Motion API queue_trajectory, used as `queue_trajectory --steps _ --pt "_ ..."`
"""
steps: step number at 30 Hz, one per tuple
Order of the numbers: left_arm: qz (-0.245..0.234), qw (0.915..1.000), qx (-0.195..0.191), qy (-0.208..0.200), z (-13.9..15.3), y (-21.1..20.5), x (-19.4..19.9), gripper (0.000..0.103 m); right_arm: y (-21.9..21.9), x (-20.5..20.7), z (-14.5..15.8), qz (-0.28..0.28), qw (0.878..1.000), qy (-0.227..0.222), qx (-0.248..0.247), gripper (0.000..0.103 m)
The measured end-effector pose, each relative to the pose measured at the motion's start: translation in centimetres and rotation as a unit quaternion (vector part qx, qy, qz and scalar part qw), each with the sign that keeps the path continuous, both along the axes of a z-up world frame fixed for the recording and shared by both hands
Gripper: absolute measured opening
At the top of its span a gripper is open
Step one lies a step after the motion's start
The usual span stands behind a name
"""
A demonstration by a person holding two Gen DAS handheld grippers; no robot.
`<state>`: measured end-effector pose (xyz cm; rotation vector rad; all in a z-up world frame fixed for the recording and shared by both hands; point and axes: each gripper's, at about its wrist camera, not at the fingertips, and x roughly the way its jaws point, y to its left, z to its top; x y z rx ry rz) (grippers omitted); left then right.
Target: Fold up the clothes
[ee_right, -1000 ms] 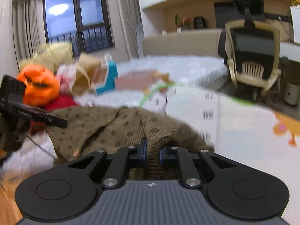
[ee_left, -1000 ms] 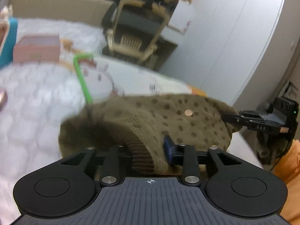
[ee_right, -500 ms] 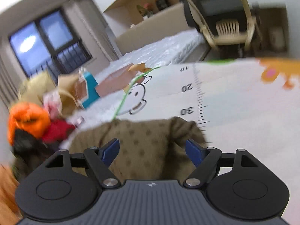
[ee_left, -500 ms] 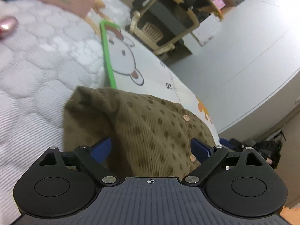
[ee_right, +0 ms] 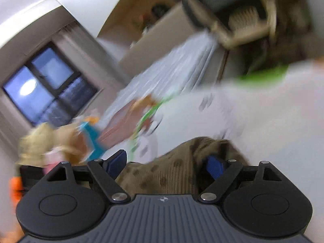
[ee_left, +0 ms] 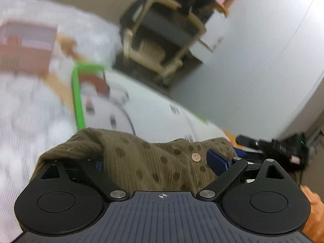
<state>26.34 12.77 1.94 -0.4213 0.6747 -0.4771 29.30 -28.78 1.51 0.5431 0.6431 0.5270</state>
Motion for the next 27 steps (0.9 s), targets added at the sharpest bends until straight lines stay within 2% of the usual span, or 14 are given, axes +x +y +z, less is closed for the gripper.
queue_trajectory --steps 2,4,8,10,11,12,15,16,17,19,21,24,27 --pt "0.008 0.9996 0.021 0.017 -0.3 0.1 0.9 0.097 0.1 0.0 0.9 -0.031 0.997 -0.023 -0.072 0.084" --pt "0.005 0.9987 0.043 0.026 -0.7 0.3 0.5 0.097 0.2 -1.1 1.4 -0.034 0.989 -0.043 -0.140 0.084" --pt "-0.020 0.9971 0.072 -0.011 0.1 -0.1 -1.3 0.097 1.9 -3.0 2.1 -0.029 0.963 -0.101 -0.249 0.084" --pt "-0.036 0.9954 0.080 -0.038 1.1 -0.9 -1.9 0.097 4.0 -3.1 2.5 -0.021 0.943 -0.140 -0.300 0.077" --pt "-0.044 0.9942 0.083 -0.051 1.7 -1.4 -2.2 0.097 5.3 -2.9 2.9 -0.011 0.937 -0.157 -0.311 0.075" --pt "-0.051 0.9912 0.103 -0.066 2.0 -2.1 -2.3 0.098 6.4 -2.7 3.3 -0.001 0.934 -0.170 -0.315 0.073" --pt "-0.068 0.9821 0.149 -0.093 2.5 -3.6 -3.0 0.098 9.9 -0.1 2.2 0.055 0.951 -0.135 -0.272 0.073" --pt "-0.067 0.9822 0.153 -0.088 2.3 -3.7 -3.1 0.099 11.0 0.8 1.7 0.074 0.956 -0.120 -0.256 0.073" --pt "-0.064 0.9825 0.155 -0.080 2.0 -3.7 -3.1 0.099 12.0 1.5 0.7 0.083 0.956 -0.111 -0.259 0.075" --pt "-0.041 0.9832 0.166 -0.064 1.5 -2.9 -3.2 0.099 13.7 2.4 -1.7 0.091 0.950 -0.095 -0.282 0.085" --pt "-0.015 0.9841 0.168 -0.055 1.3 -1.8 -3.6 0.099 14.7 3.0 -3.0 0.096 0.947 -0.083 -0.294 0.086" --pt "-0.026 0.9949 0.075 -0.062 1.9 -0.1 -3.9 0.100 13.9 2.3 -2.0 0.096 0.949 -0.089 -0.287 0.086" --pt "-0.050 0.9960 0.012 -0.073 1.5 -1.2 -2.7 0.101 12.2 1.1 -0.6 0.083 0.947 -0.114 -0.290 0.086"
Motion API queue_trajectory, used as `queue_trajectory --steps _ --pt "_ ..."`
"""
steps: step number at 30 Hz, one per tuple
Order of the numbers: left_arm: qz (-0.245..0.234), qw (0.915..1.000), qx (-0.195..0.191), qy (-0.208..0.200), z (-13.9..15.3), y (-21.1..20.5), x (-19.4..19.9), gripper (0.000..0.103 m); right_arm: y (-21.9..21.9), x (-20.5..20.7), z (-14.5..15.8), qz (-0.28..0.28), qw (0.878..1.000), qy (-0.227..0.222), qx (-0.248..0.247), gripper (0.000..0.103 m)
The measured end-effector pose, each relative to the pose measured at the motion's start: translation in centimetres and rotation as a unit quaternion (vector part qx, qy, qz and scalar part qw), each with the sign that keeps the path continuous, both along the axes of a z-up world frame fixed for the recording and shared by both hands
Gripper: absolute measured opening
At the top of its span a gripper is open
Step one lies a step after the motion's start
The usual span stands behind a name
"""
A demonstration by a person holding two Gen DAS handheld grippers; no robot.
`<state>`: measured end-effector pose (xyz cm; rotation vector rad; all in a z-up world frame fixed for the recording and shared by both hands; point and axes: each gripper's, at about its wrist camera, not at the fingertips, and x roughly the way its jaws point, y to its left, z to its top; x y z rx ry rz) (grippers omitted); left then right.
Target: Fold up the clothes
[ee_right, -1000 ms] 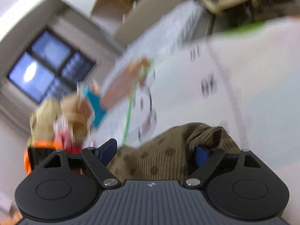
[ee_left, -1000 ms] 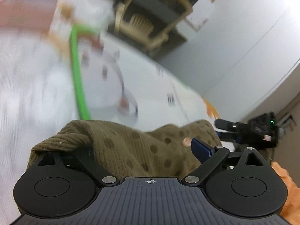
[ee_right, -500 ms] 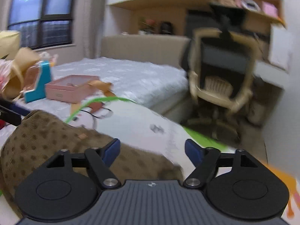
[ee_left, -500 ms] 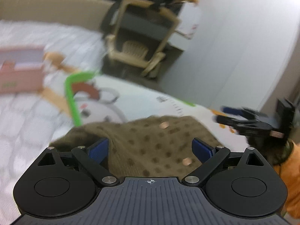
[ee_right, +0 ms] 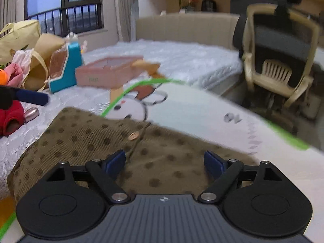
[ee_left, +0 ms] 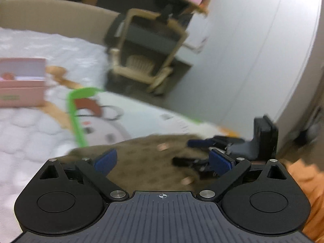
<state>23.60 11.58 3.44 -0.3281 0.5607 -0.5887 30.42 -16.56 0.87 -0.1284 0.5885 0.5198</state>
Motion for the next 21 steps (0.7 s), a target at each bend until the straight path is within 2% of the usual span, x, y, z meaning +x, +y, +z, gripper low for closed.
queue_trajectory --steps 1,3,5,6,8,13,17,19,21 --pt "-0.011 0.9998 -0.018 0.003 -0.6 -0.7 0.7 0.102 -0.8 -0.2 0.3 -0.008 1.000 -0.004 0.004 0.086" --pt "-0.030 0.9981 -0.040 0.035 -2.5 -2.4 2.3 0.103 -3.0 -0.1 0.2 -0.029 0.999 0.022 0.015 0.086" --pt "-0.022 0.9954 -0.027 0.089 -5.3 -4.0 4.1 0.103 -4.5 0.6 -1.1 -0.049 0.996 0.068 0.015 0.090" --pt "-0.012 0.9933 -0.013 0.114 -6.7 -4.6 4.7 0.103 -5.0 0.6 -1.8 -0.054 0.995 0.079 0.019 0.095" --pt "-0.016 0.9966 -0.006 0.080 -7.3 -4.7 4.1 0.103 -5.9 0.1 -2.6 -0.056 0.995 0.082 0.029 0.097" --pt "-0.009 0.9964 0.035 0.077 -6.6 -4.0 2.3 0.103 -5.8 -1.1 -2.5 -0.065 0.996 0.063 0.015 0.098" --pt "0.001 0.9955 0.062 0.071 -5.6 -3.5 0.1 0.103 -5.8 -3.8 -0.7 -0.074 0.997 0.009 -0.001 0.103" --pt "-0.024 0.9973 0.038 0.058 -5.0 -3.6 -1.1 0.103 -6.1 -5.2 0.1 -0.070 0.998 -0.009 -0.001 0.103" --pt "-0.051 0.9976 0.012 0.045 -4.3 -3.8 -2.3 0.103 -6.3 -5.9 0.0 -0.065 0.998 0.004 -0.008 0.103"
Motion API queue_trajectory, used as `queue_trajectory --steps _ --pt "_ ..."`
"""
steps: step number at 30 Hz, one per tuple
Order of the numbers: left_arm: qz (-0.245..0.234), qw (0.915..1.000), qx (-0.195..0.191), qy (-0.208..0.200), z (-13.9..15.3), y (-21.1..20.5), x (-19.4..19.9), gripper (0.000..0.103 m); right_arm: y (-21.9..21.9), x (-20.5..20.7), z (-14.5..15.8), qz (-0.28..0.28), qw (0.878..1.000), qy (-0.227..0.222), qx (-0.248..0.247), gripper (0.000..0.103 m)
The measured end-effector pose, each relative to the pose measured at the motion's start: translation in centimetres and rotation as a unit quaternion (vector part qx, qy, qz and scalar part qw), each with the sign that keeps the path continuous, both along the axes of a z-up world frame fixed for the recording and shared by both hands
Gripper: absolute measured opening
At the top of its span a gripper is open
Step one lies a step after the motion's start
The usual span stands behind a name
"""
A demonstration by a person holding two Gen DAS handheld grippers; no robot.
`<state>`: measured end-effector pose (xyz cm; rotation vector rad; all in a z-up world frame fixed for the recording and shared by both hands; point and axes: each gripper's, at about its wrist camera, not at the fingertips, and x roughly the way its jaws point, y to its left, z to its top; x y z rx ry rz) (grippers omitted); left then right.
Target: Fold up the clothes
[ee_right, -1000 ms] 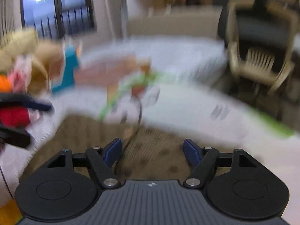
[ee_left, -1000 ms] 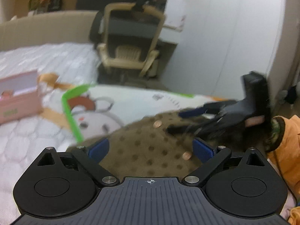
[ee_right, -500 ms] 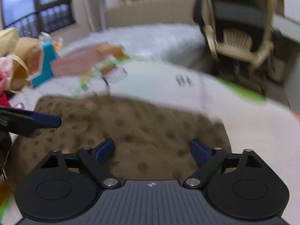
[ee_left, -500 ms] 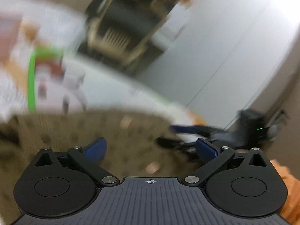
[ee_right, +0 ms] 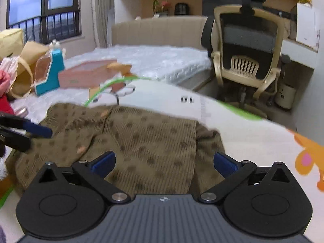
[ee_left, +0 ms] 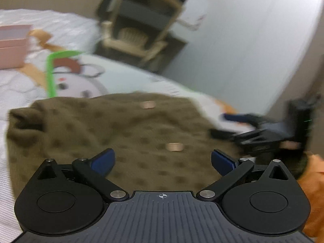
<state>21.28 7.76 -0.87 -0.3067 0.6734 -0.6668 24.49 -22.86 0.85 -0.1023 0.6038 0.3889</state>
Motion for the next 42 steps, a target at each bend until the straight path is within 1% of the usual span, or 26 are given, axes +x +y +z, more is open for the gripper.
queue_trajectory --steps 2,3,4,5,6,8,12,16,18,19,20,21,22,23,24,26,28,30,31,32,33,35,37,38,40,42 --pt "-0.010 0.9997 0.016 0.013 -0.6 -1.1 -0.4 0.103 0.6 0.0 -1.3 0.006 0.999 0.033 -0.028 0.103" --pt "-0.007 0.9991 0.035 0.021 -1.1 -1.8 -0.4 0.103 1.1 0.0 -2.2 0.007 0.998 0.043 -0.046 0.103" --pt "-0.005 0.9983 0.055 0.022 -1.7 -2.3 -0.5 0.103 1.3 -0.2 -2.6 0.001 0.998 0.044 -0.047 0.103" --pt "-0.004 0.9976 0.069 0.007 -1.9 -2.7 -0.9 0.103 1.4 -0.4 -2.8 -0.007 0.998 0.041 -0.040 0.103" --pt "-0.004 0.9967 0.081 -0.003 -1.9 -3.0 -1.3 0.103 1.4 -0.5 -2.8 -0.018 0.998 0.050 -0.033 0.103" --pt "0.004 0.9952 0.097 -0.010 -1.9 -3.5 -2.0 0.103 1.0 -0.1 -2.8 -0.030 0.996 0.084 -0.008 0.103" --pt "0.021 0.9937 0.108 -0.023 -2.2 -4.1 -3.5 0.103 0.3 -0.7 -2.6 -0.002 0.996 0.088 -0.007 0.103" --pt "0.022 0.9898 0.135 -0.042 -1.8 -4.7 -4.8 0.103 0.1 -2.4 -2.2 0.007 0.997 0.078 -0.007 0.103" --pt "0.018 0.9920 0.121 -0.030 -1.2 -4.3 -4.9 0.103 -0.4 -2.9 -1.5 0.003 0.998 0.065 0.001 0.103" --pt "0.013 0.9945 0.102 -0.020 -0.7 -3.8 -4.9 0.103 -0.5 -3.1 -1.1 -0.004 0.999 0.049 -0.002 0.103" --pt "0.010 0.9969 0.076 -0.019 -0.1 -3.2 -4.9 0.103 -0.5 -3.2 -0.8 -0.014 0.999 0.028 -0.010 0.103" --pt "0.008 0.9985 0.050 -0.019 0.4 -2.7 -4.8 0.103 -0.5 -3.4 -0.4 -0.025 1.000 0.008 -0.018 0.103" --pt "0.011 0.9989 0.037 -0.025 0.7 -2.3 -4.8 0.103 -0.6 -3.6 0.0 -0.035 0.999 -0.012 -0.025 0.103" --pt "0.014 0.9990 0.025 -0.033 1.1 -1.9 -4.8 0.103 -0.4 -3.5 -0.1 -0.042 0.998 -0.020 -0.039 0.103" --pt "0.031 0.9983 0.031 -0.037 1.2 -1.6 -4.6 0.103 -0.2 -3.1 -0.6 -0.050 0.997 -0.016 -0.055 0.103" --pt "0.093 0.9943 0.043 -0.031 1.2 -0.3 -3.6 0.103 0.2 -2.4 -2.1 -0.058 0.996 0.006 -0.075 0.103" --pt "0.149 0.9888 0.003 0.004 0.9 2.5 -1.8 0.103 0.2 -2.3 -2.6 -0.060 0.996 0.008 -0.066 0.103" --pt "0.201 0.9772 -0.043 0.051 0.3 5.3 0.2 0.103 -0.1 -2.2 -2.7 -0.062 0.996 0.010 -0.059 0.103" --pt "0.216 0.9716 -0.064 0.072 -0.1 6.4 1.2 0.103 -0.3 -2.2 -2.7 -0.062 0.996 0.011 -0.056 0.103" --pt "0.219 0.9686 -0.080 0.088 -0.6 7.3 2.3 0.103 -0.3 -2.1 -2.7 -0.062 0.997 0.013 -0.053 0.103" --pt "0.214 0.9675 -0.090 0.100 -1.0 7.7 3.3 0.103 -0.4 -2.1 -2.7 -0.062 0.997 0.014 -0.051 0.103" --pt "0.185 0.9699 -0.097 0.126 -1.8 7.4 5.3 0.103 -0.5 -1.9 -2.8 -0.062 0.997 0.018 -0.046 0.103" --pt "0.183 0.9715 -0.096 0.116 -1.2 6.9 6.3 0.103 -0.6 -1.8 -2.9 -0.063 0.997 0.024 -0.038 0.103" --pt "0.195 0.9708 -0.108 0.088 -0.3 7.4 6.2 0.103 -0.5 -2.0 -2.8 -0.064 0.997 0.025 -0.035 0.103" --pt "0.222 0.9655 -0.133 0.027 1.8 8.7 5.6 0.103 -0.5 -2.2 -2.9 -0.066 0.997 0.025 -0.034 0.103" --pt "0.246 0.9619 -0.118 -0.014 3.8 9.6 4.5 0.103 -0.5 -2.3 -2.9 -0.066 0.997 0.025 -0.034 0.103"
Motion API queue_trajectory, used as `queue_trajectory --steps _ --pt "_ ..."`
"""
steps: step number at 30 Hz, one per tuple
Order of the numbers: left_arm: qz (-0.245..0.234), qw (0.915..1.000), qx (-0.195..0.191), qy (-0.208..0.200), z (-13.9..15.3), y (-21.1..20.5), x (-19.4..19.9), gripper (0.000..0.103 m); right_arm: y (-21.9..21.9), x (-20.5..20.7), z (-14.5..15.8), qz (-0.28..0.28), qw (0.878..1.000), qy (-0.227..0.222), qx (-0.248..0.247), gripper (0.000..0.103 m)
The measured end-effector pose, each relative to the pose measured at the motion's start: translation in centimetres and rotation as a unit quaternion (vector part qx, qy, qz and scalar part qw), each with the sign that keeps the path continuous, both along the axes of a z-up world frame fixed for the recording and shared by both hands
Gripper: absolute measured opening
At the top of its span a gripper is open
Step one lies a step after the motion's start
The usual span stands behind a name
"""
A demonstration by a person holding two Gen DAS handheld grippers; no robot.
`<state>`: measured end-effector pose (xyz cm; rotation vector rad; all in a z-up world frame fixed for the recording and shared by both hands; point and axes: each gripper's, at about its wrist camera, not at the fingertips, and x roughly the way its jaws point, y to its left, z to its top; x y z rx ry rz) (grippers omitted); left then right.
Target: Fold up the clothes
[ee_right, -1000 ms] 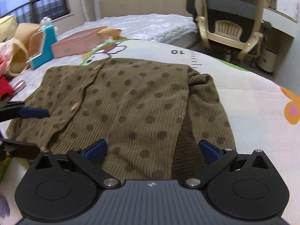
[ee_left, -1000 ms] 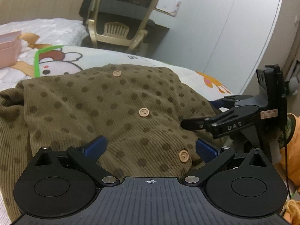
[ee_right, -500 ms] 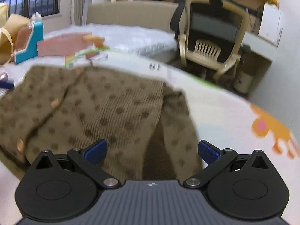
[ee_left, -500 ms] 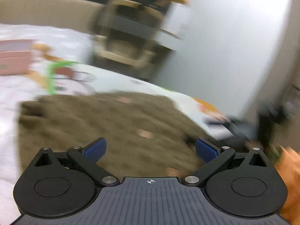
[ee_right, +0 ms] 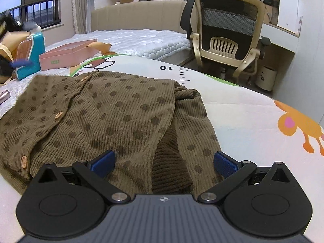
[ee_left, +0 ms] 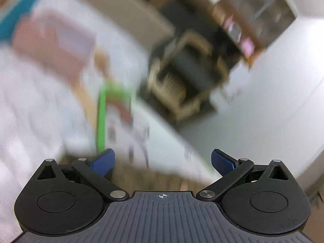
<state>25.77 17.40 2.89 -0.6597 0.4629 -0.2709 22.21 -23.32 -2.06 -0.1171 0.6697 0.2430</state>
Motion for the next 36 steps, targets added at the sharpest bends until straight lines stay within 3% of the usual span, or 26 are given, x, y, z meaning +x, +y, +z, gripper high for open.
queue_trajectory --steps 3,6,9,12,16,18,23,26,30,34,36 --pt "-0.012 0.9988 0.047 0.001 0.8 -0.3 -2.3 0.103 -0.2 0.2 0.0 0.000 1.000 0.003 0.005 0.103" --pt "-0.104 0.9926 0.059 0.020 -0.5 -3.1 -4.8 0.103 -0.3 0.3 0.0 -0.001 1.000 0.006 0.009 0.103" --pt "-0.195 0.9780 0.061 0.040 -2.9 -7.1 -5.8 0.103 -0.2 0.2 0.0 -0.002 1.000 0.004 0.005 0.103" --pt "-0.220 0.9672 0.106 0.068 -5.2 -10.4 -6.2 0.103 0.4 -0.3 0.3 -0.008 1.000 -0.007 -0.020 0.103" --pt "-0.222 0.9554 0.190 0.041 -5.5 -12.2 -7.7 0.103 1.8 -2.9 2.2 0.039 0.999 -0.028 -0.009 0.103" --pt "-0.220 0.9564 0.188 0.039 -5.8 -12.2 -7.8 0.103 2.9 -3.8 2.5 0.071 0.997 -0.034 -0.010 0.103" --pt "-0.205 0.9665 0.145 0.051 -5.9 -10.8 -8.0 0.103 6.5 -4.1 0.3 0.115 0.990 -0.018 -0.080 0.103" --pt "-0.190 0.9705 0.139 0.049 -5.3 -10.1 -8.6 0.103 6.1 -4.3 0.3 0.112 0.991 -0.019 -0.070 0.103" --pt "-0.188 0.9697 0.147 0.051 -5.2 -9.8 -9.0 0.103 5.1 -5.1 1.1 0.105 0.993 -0.015 -0.049 0.103" --pt "-0.184 0.9719 0.137 0.052 -5.0 -9.5 -9.5 0.103 5.0 -6.5 2.8 0.130 0.990 -0.043 -0.018 0.103" --pt "-0.179 0.9748 0.125 0.048 -4.6 -9.3 -9.5 0.103 5.8 -6.5 2.6 0.141 0.989 -0.046 -0.025 0.103"
